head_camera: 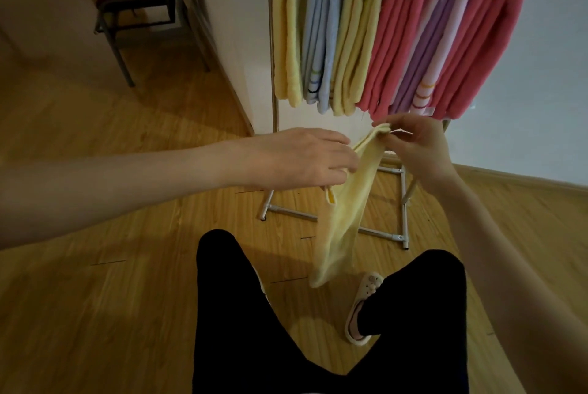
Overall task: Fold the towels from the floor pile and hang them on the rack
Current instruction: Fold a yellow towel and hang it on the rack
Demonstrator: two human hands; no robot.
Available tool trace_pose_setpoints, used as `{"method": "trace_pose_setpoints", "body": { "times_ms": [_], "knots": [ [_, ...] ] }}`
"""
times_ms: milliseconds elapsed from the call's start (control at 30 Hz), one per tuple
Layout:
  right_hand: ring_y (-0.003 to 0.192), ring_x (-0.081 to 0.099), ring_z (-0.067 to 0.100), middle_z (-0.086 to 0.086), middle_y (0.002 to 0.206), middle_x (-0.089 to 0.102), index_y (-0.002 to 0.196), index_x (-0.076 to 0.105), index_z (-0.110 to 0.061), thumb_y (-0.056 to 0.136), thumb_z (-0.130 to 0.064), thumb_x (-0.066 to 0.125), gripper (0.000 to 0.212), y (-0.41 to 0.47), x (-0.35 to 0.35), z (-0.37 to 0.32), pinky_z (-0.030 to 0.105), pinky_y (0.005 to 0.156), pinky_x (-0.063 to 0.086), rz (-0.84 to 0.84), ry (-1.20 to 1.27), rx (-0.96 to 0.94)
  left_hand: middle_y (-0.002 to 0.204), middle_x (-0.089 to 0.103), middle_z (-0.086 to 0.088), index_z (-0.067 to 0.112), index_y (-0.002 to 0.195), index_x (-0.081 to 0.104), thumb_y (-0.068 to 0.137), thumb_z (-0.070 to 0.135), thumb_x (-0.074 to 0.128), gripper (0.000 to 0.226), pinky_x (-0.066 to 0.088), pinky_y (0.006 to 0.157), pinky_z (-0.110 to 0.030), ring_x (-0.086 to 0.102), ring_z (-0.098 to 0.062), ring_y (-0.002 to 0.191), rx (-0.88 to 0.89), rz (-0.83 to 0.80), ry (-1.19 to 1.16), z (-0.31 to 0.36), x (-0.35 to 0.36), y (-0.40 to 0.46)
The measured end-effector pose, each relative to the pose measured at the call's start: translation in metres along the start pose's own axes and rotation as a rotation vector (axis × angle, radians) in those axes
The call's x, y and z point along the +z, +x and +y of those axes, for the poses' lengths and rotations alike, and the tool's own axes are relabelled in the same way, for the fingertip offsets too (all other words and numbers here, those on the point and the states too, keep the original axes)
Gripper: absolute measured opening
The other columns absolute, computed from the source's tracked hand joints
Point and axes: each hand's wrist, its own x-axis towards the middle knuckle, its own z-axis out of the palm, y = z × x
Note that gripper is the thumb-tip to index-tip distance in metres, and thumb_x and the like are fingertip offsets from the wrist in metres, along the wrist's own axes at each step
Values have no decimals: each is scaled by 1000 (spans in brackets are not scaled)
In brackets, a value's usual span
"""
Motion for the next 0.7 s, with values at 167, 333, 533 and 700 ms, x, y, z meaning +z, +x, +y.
{"method": "trace_pose_setpoints", "body": {
  "times_ms": [167, 333, 533, 700],
  "knots": [
    [87, 68, 28, 8, 87, 69, 85, 67, -16, 82, 5, 64, 21, -4, 1, -3, 42, 78, 58, -23, 42, 6, 87, 66, -10, 8, 99, 59, 92, 4, 40, 20, 45, 95, -45, 63, -25, 79, -127, -72, 64, -17, 2, 2],
    [78, 65, 13, 4, 82, 66, 89, 66, -5, 81, 3, 68, 12, -8, 9, -13, 27, 70, 57, -98, 81, 1, 75, 63, -1, 14, 91, 57, 94, 28, 53, 15, 38, 71, -29, 58, -19, 67, -349, 47, 17, -24, 6, 6],
    [75, 64, 9, 7, 82, 66, 90, 65, 0, 79, 8, 67, 14, -11, 16, -21, 19, 66, 53, -110, 185, -12, 74, 62, 1, 15, 86, 58, 96, 38, 36, 34, 35, 73, -29, 56, -17, 69, -497, 174, -30, -21, 5, 7],
    [81, 64, 21, 15, 86, 65, 90, 63, 3, 79, 13, 64, 15, -13, 19, -22, 32, 71, 58, -123, 250, -13, 73, 61, 3, 16, 85, 59, 96, 43, 38, 36, 29, 76, -25, 54, -14, 67, -593, 201, -51, -19, 4, 5]
  ]
}}
